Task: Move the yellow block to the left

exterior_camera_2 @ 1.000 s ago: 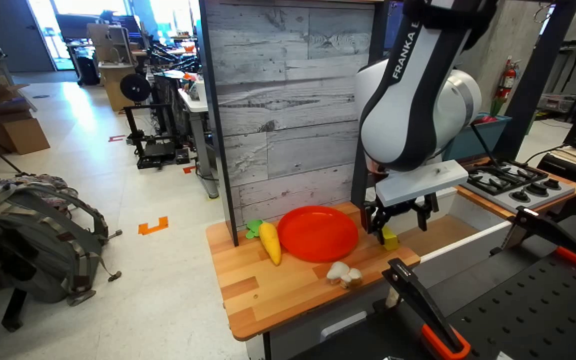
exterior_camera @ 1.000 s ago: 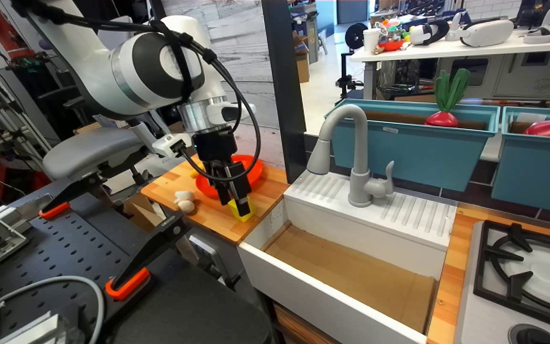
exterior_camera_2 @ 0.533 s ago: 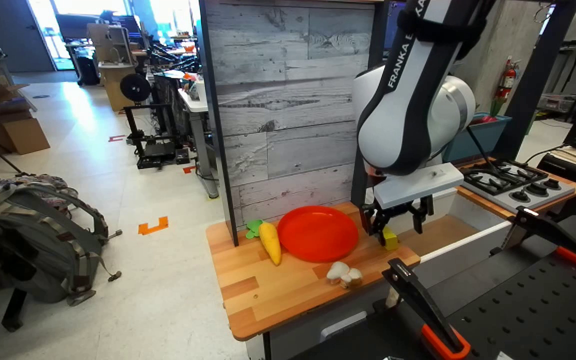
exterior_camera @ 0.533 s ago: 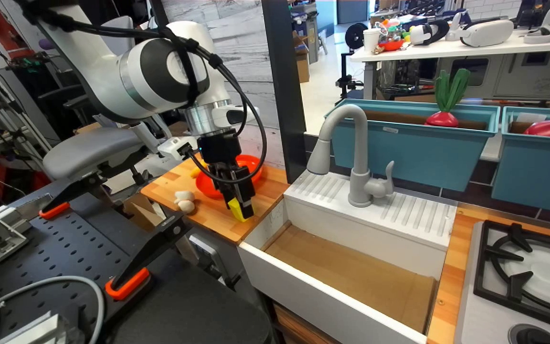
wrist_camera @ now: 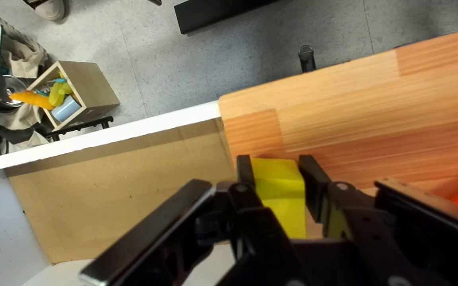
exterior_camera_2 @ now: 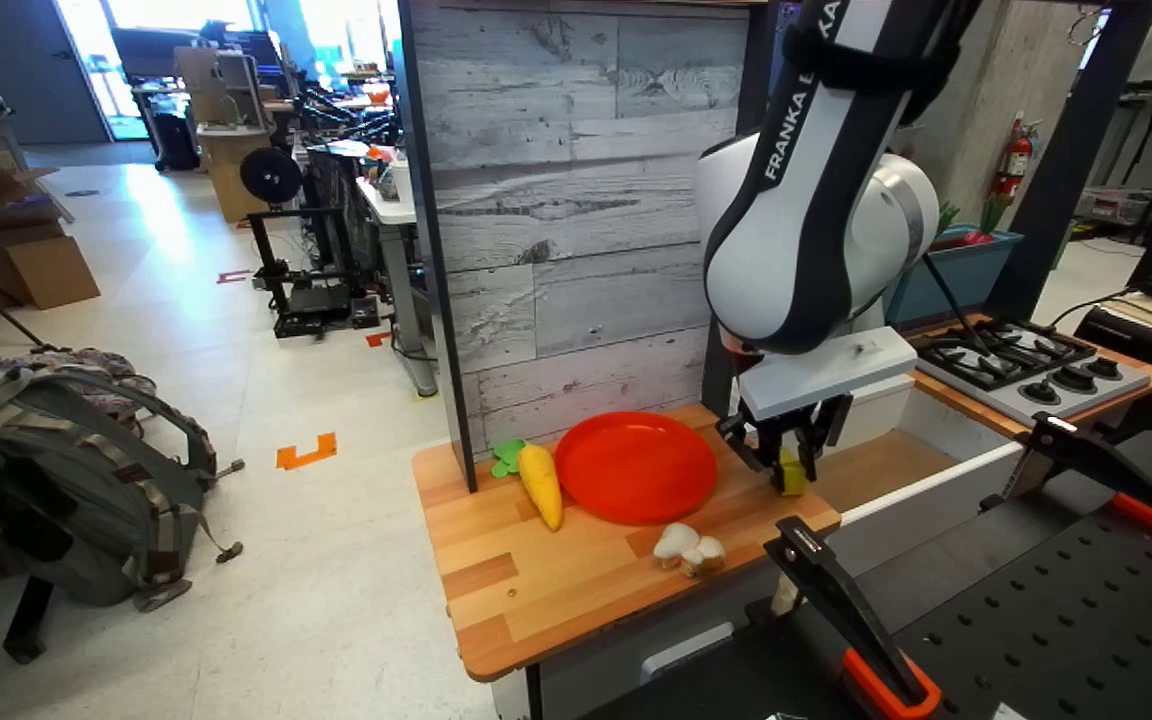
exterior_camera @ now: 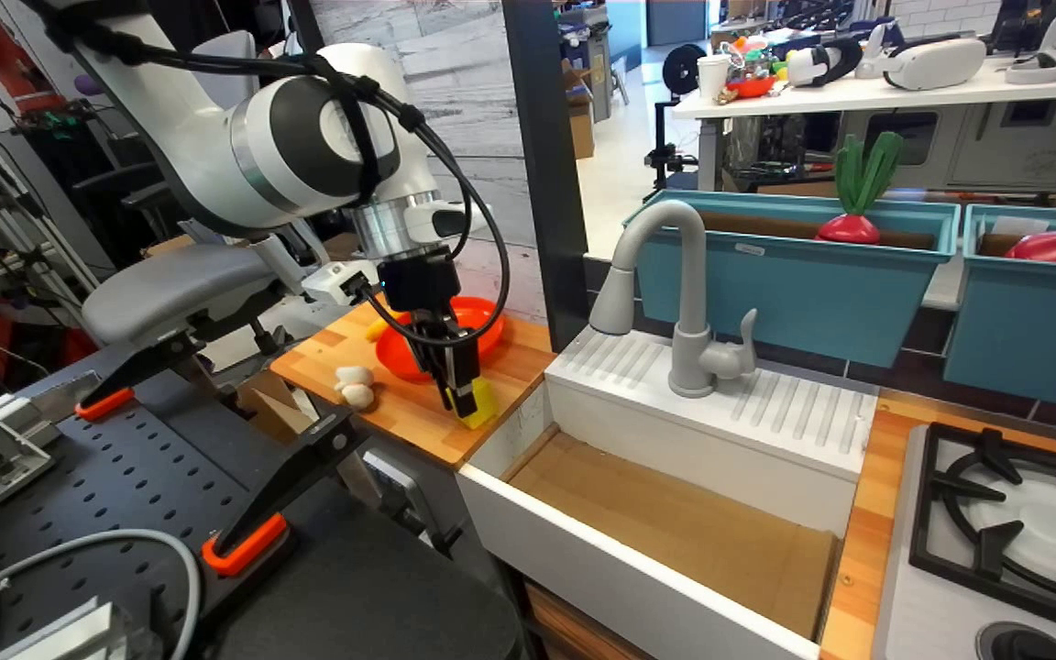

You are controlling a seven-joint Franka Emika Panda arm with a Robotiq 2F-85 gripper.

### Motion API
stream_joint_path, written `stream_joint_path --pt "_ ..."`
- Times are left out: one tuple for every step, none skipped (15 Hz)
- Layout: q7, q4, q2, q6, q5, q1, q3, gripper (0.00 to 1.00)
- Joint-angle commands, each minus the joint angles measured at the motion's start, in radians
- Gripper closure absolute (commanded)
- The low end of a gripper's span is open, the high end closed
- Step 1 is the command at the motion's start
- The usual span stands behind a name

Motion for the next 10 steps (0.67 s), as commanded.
stream_joint_path --pt "-0.023 0.022 0.015 -0.025 0.026 0.024 -0.023 0.92" --pt "-0.025 0.018 0.009 -0.023 0.027 0.023 -0.021 0.92" --pt "-0.026 0.013 0.002 -0.021 0.027 0.023 -0.020 0.92" --pt "-0.029 0.006 -0.007 -0.019 0.028 0.021 -0.017 0.92" --pt "-0.031 -0.003 -0.020 -0.014 0.028 0.021 -0.015 0.92" --pt "-0.033 -0.012 -0.032 -0.013 0.029 0.020 -0.013 0.92" --pt "-0.038 -0.023 -0.049 -0.019 0.028 0.021 -0.010 0.92" --pt "-0.040 -0.042 -0.072 -0.017 0.024 0.027 -0.010 0.92" --pt "-0.043 -0.054 -0.090 -0.014 0.023 0.030 -0.010 0.92" --pt "-0.051 -0.069 -0.118 -0.027 0.024 0.030 -0.003 0.92"
